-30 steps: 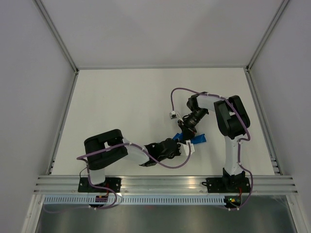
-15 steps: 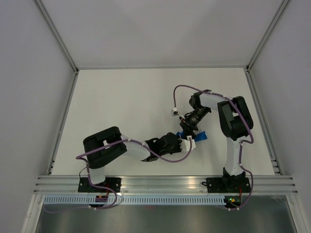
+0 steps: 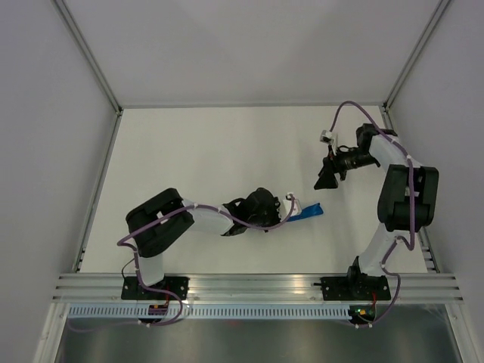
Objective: Fold the napkin, place the utensils inside, and roll it up
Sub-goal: Roll the napkin with the utensil
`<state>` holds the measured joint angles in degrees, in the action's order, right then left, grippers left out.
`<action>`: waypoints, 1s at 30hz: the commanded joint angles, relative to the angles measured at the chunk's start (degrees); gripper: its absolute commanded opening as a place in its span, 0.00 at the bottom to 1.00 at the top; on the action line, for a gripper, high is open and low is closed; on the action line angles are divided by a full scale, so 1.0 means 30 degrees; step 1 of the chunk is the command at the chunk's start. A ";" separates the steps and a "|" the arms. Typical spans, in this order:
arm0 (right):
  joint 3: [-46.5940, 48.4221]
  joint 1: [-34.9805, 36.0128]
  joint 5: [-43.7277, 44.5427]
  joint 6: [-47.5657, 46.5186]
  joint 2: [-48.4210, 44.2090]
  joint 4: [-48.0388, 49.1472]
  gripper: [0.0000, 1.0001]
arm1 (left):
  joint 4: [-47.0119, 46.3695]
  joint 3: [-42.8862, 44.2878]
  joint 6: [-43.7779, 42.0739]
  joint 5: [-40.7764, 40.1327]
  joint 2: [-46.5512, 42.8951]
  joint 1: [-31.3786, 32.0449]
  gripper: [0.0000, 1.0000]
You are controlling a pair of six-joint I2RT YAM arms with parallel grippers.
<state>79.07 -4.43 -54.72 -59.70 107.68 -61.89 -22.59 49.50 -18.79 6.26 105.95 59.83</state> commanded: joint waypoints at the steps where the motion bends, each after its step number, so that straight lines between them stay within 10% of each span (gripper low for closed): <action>1: -0.1537 -0.1273 -0.2180 -0.1948 -0.1934 0.0706 0.83 | 0.4275 0.0375 0.2159 0.3446 0.1185 -0.1424 0.02; 17: -1.5565 0.2112 0.4055 0.0563 -1.5787 1.3652 0.82 | 1.1541 0.5677 0.3625 1.1621 0.5286 -0.4709 0.02; 30: -1.7684 0.9994 1.0239 0.1385 -1.4918 1.8167 0.81 | 1.5789 0.9691 0.3508 1.5080 0.8334 -0.6028 0.02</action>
<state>26.55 22.61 -28.86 -56.45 61.89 -13.28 12.47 79.02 -7.27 54.96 125.47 41.67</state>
